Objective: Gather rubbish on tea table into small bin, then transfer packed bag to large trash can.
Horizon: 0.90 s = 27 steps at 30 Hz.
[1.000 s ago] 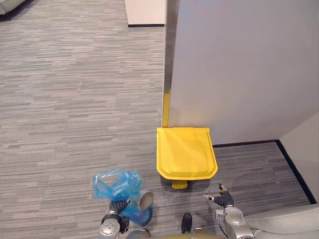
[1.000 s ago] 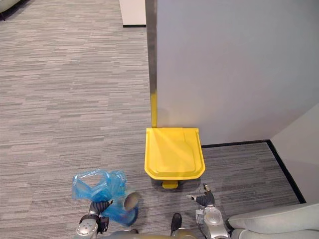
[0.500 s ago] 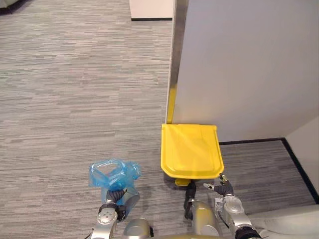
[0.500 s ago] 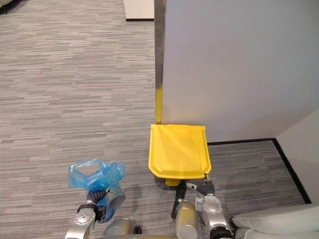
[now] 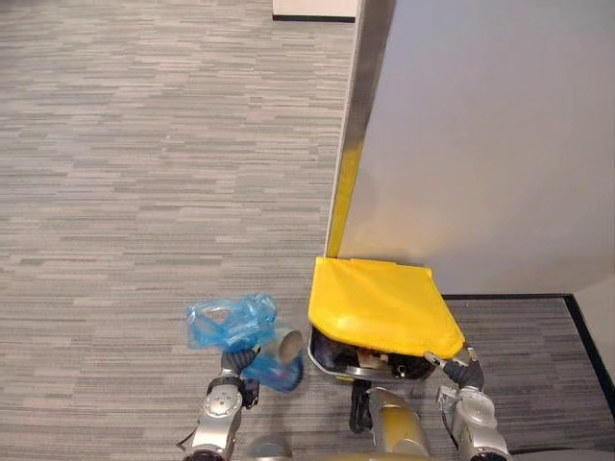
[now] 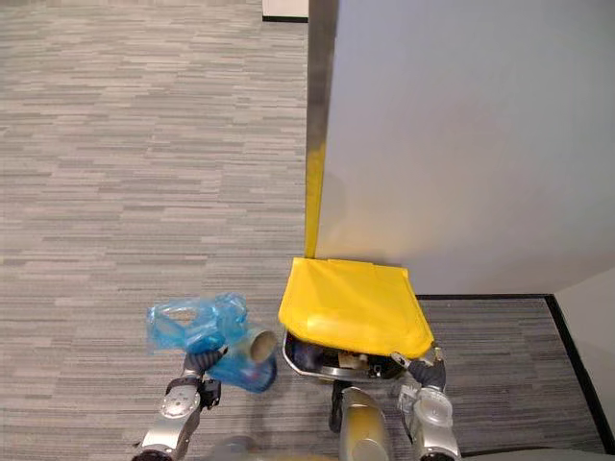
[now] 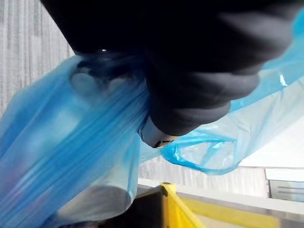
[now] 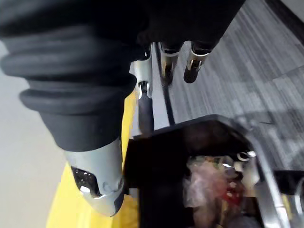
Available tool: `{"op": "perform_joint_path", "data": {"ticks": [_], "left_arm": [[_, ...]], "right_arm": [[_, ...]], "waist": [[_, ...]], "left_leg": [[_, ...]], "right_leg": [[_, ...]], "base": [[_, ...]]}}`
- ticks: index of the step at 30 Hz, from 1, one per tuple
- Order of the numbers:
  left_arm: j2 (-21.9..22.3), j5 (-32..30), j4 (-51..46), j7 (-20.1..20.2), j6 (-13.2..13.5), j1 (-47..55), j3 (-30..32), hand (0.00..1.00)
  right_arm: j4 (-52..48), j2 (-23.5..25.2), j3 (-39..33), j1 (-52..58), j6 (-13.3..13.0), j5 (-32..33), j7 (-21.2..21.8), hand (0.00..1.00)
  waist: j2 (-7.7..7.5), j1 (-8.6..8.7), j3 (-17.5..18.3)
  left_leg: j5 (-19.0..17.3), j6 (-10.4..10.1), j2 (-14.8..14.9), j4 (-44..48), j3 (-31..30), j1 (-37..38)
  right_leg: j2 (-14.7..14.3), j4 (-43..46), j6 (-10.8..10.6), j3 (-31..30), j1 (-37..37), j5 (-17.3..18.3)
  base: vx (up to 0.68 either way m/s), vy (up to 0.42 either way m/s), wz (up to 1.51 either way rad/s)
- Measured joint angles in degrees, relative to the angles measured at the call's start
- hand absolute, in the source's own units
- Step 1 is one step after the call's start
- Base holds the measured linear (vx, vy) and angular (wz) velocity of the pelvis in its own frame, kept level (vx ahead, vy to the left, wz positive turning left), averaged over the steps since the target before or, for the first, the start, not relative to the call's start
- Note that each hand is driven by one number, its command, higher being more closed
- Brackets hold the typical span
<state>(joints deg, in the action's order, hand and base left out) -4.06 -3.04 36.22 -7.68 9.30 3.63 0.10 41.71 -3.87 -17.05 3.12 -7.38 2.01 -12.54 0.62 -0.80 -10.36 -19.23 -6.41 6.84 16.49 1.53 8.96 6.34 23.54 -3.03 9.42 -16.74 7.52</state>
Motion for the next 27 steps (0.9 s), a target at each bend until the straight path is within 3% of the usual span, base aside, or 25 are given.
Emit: {"op": "perform_joint_path", "data": {"ticks": [6, 12, 21, 27], "left_arm": [[-0.1, 0.0, 0.3, -0.6, 0.0, 1.8, -0.3, 1.0], [-0.5, -0.5, -0.6, -2.4, 0.0, 2.0, -0.6, 1.0], [-0.5, -0.6, -2.8, -2.7, -0.1, 3.8, -2.4, 1.0], [1.2, -1.6, -3.6, -3.2, -0.1, 4.4, -3.5, 1.0]], "right_arm": [[-0.6, 0.5, -0.1, 0.8, 0.0, 1.4, -3.0, 0.0], [-5.3, 1.9, -1.3, 1.1, -1.3, 7.8, -5.0, 0.0], [-12.4, 7.9, -3.9, 2.9, -2.9, 15.1, -7.7, 0.0], [-16.7, 8.2, -5.2, 5.5, -3.6, 16.7, -9.3, 0.0]], "waist": [[-0.12, 0.05, 0.3], [0.11, 0.0, 1.5], [0.08, 0.05, 3.0], [-0.63, 0.09, 3.5]], "left_leg": [[0.0, 0.0, -0.1, 0.0, -0.1, -0.9], [1.8, -0.6, 0.3, -1.3, -0.2, -2.6], [1.7, -0.5, 2.9, -3.8, 0.9, -3.5], [1.2, 0.3, 3.2, -3.5, 2.2, -3.0]], "right_leg": [[0.8, -2.0, -0.1, 1.2, 1.1, -0.4], [0.7, -4.2, -0.2, 2.2, 0.5, -2.1], [-1.7, -8.7, -0.1, 4.2, 1.6, -5.4], [-2.8, -9.8, 0.0, 3.0, 1.9, -6.7]], "base": [[0.0, 0.028, 0.17], [-0.04, -0.037, 0.09], [-0.1, -0.055, 0.07], [-0.1, -0.042, -0.12]]}}
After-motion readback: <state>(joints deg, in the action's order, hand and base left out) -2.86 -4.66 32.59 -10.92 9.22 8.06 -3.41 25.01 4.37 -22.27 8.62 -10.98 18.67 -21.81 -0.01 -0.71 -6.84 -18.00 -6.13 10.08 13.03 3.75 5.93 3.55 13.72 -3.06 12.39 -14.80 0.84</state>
